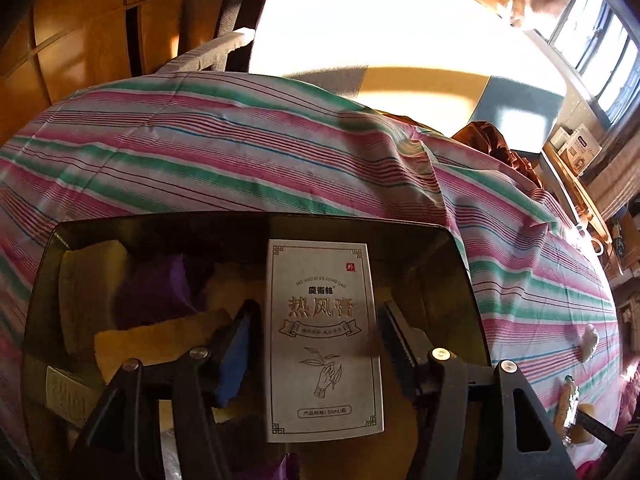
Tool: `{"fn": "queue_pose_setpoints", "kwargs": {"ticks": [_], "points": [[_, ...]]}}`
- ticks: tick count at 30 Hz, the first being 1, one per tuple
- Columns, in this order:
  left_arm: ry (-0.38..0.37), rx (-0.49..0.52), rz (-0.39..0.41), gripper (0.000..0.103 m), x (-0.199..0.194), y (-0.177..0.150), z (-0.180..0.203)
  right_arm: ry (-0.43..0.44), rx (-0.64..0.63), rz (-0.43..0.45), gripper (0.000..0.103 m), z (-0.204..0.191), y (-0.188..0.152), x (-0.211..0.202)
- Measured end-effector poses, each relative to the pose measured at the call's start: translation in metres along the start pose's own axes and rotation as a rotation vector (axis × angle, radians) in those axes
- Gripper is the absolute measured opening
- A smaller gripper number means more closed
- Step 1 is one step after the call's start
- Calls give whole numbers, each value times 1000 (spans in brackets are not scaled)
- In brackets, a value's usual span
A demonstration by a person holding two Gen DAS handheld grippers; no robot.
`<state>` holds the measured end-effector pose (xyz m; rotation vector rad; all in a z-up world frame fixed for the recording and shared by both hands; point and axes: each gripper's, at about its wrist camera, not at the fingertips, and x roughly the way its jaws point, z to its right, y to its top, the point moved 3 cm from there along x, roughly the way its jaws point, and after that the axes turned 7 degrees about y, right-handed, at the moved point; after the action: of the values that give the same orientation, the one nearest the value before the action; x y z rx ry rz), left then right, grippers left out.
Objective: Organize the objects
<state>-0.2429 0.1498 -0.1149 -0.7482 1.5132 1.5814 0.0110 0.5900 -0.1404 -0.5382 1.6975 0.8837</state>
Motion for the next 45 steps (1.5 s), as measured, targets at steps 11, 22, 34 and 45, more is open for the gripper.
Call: {"fn": "queue_pose_setpoints", "kwargs": {"ticks": [11, 22, 34, 45], "points": [[31, 75, 223, 63, -112, -43, -10, -12, 14, 59, 53, -10, 12, -13], [62, 94, 290, 64, -168, -91, -33, 91, -91, 277, 53, -49, 10, -47], [88, 84, 273, 64, -170, -119, -56, 290, -362, 277, 53, -182, -30, -70], [90, 58, 252, 64, -166, -127, -76, 423, -594, 255, 53, -308, -62, -86]]}}
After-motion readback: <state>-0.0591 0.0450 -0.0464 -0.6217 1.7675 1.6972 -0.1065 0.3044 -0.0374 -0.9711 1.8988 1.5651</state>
